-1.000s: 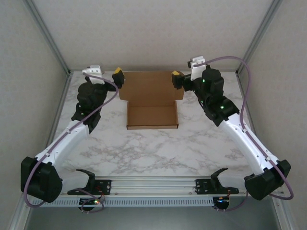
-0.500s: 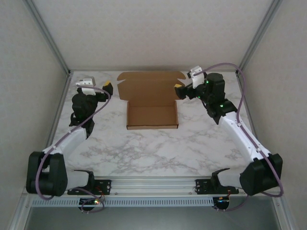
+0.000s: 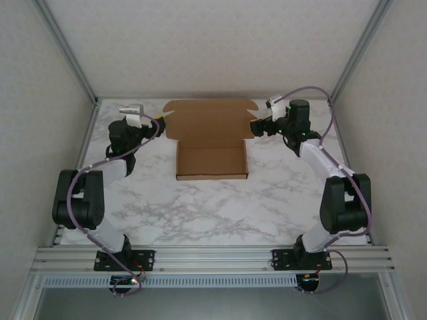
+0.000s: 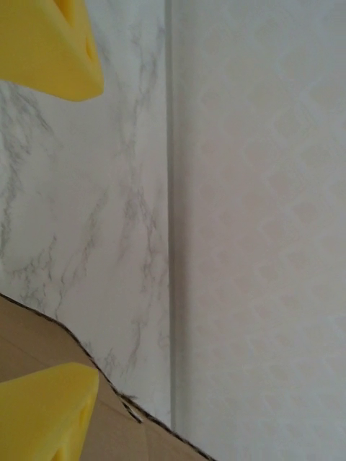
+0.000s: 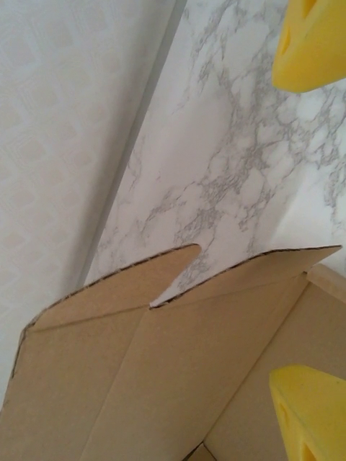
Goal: Fold the paper box
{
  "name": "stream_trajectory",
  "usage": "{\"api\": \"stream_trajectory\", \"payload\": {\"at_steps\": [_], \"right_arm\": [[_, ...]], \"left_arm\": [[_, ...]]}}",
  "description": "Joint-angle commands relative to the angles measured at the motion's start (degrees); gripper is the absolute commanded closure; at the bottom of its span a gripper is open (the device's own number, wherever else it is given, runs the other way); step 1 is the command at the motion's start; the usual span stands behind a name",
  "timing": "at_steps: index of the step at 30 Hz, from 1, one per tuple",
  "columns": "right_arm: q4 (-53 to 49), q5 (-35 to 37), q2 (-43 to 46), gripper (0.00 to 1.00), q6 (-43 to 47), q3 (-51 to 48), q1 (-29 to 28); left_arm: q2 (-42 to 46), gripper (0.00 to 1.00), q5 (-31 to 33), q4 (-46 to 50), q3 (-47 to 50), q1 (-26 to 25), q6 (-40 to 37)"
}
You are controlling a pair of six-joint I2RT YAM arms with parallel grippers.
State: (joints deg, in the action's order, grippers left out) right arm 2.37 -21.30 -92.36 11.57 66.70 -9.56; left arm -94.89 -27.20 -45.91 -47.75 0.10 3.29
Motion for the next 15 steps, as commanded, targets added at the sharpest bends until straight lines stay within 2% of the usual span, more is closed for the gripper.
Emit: {"api": "stream_trajectory", "payload": {"at_steps": [1,6,12,15], "right_arm": [[2.40,-3.40,-2.20,0.04,-0.59,2.46,0.07],[0.66,-5.81,-5.12,0.09,0.04,4.58,-0.40],[-0.53,-5.64,-8.17,0.14,-0.76,6.43,-1.38],[-0.99,-5.38,-8.74,0.21,-1.03,6.56,-1.91]], "left_arm": [[-2.98,0.12,-10.99,2.56,-5.48,0.17,-3.28],[-6.25,0.19,-16.39,7.29,-9.17,0.02,-4.88],[-6.35,0.22,-17.79,7.21,-7.06,0.03,-6.11],[-6.79,0.26,-18.77,8.62,-7.81,-0.08,-6.23]]}}
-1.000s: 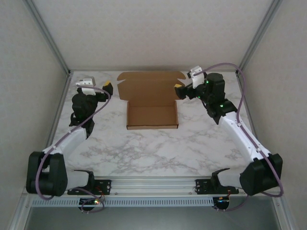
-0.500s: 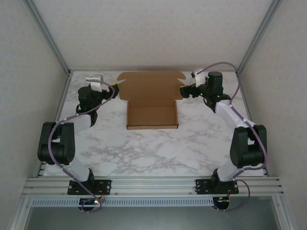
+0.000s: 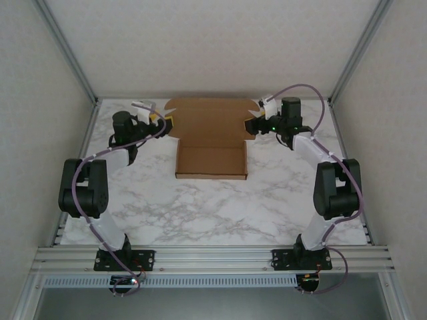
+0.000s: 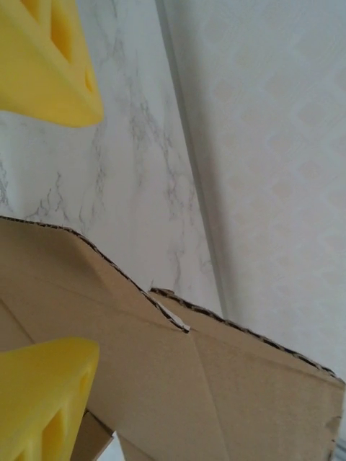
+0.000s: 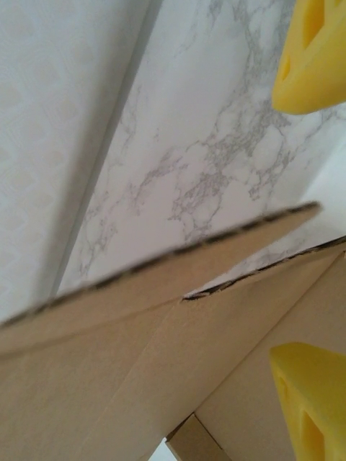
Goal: Fold the paper box
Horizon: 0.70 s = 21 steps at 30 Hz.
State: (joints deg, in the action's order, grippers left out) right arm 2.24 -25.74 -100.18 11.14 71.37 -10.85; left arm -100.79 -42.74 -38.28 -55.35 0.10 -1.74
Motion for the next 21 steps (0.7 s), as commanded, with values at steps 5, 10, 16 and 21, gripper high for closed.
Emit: {"api": "stream_trajectory", "payload": {"at_steps": [5,10,16,21], "right_arm": [[-1.80,-0.13,-0.72,0.36,-0.68,1.29,-1.91],[-0.77,3.00,0.29,0.56,-2.27,-0.66,-2.72],[1.88,7.36,2.20,0.71,-5.59,-3.50,-3.76],[3.97,10.13,3.92,0.81,-9.70,-5.21,-5.01]], "left_arm": [[-2.62,0.35,-5.91,4.49,-2.31,-0.10,-3.30],[-2.36,0.50,-5.55,5.69,-3.06,-1.18,-3.82],[-0.76,0.66,-3.06,5.76,-1.04,-4.41,-6.05],[1.41,0.73,0.54,6.03,0.63,-7.51,-7.46]]}}
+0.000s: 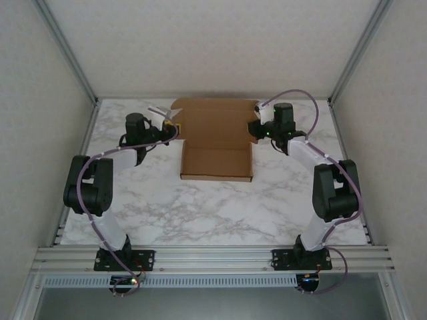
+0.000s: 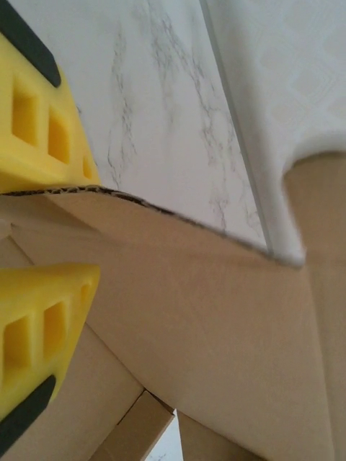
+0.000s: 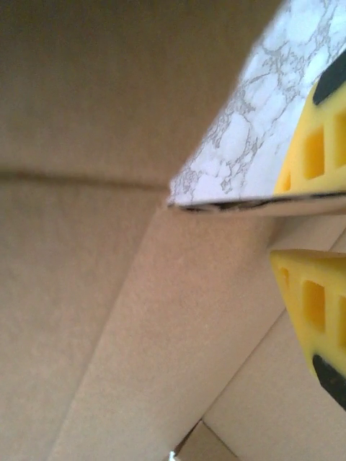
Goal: Fold the paper box
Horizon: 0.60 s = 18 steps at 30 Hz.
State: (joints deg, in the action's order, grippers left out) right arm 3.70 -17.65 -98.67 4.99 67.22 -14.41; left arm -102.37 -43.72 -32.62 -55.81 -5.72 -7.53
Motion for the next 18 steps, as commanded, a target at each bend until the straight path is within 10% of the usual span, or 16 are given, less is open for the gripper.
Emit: {"api": "stream_trajectory", "payload": {"at_steps": [1,18], "right_arm": [[2.53,2.65,2.66,0.83,-4.20,-1.05,-1.81],[7.88,15.92,7.71,0.94,-16.61,-6.72,-8.15]], "left_arm": [[3.46,0.75,2.58,0.42,1.35,-2.22,-1.71],[11.65,0.92,22.69,-15.22,14.25,-7.26,8.99]]}}
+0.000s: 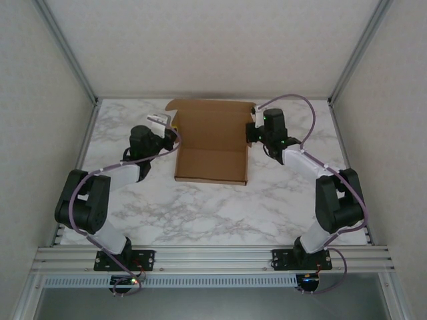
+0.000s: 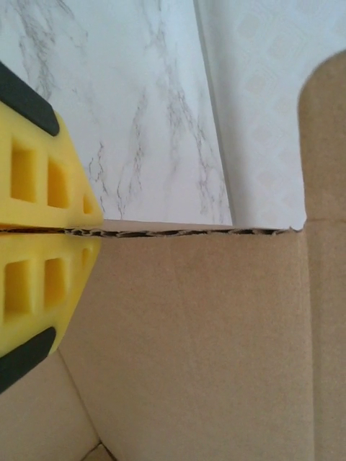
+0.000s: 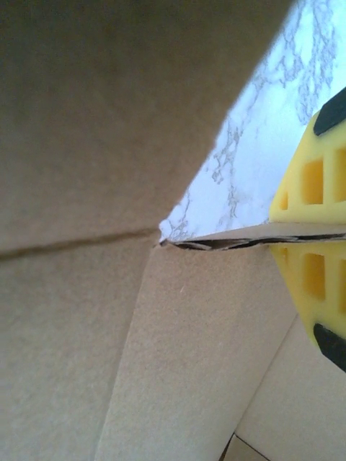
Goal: Fold the paper box
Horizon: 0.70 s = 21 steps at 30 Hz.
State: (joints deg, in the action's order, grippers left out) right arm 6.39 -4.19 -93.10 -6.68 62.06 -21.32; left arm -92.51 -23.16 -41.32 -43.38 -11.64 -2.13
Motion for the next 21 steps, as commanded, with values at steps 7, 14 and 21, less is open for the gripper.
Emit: {"api": "stream_trajectory", "payload": {"at_steps": [7,14,21], "right_arm": [[4.52,21.55,2.06,0.99,-12.16,0.12,-7.09],[5.08,35.68,0.03,0.97,-18.71,1.11,-11.49],[5.95,39.82,-1.54,0.99,-25.54,0.93,-11.96]], "left_arm": [[1.46,0.96,6.82,-9.03,3.07,-4.59,5.24],[1.01,0.98,14.03,-13.46,4.39,-6.76,9.79],[-0.62,1.00,15.86,-16.62,5.55,-7.95,10.80]]}}
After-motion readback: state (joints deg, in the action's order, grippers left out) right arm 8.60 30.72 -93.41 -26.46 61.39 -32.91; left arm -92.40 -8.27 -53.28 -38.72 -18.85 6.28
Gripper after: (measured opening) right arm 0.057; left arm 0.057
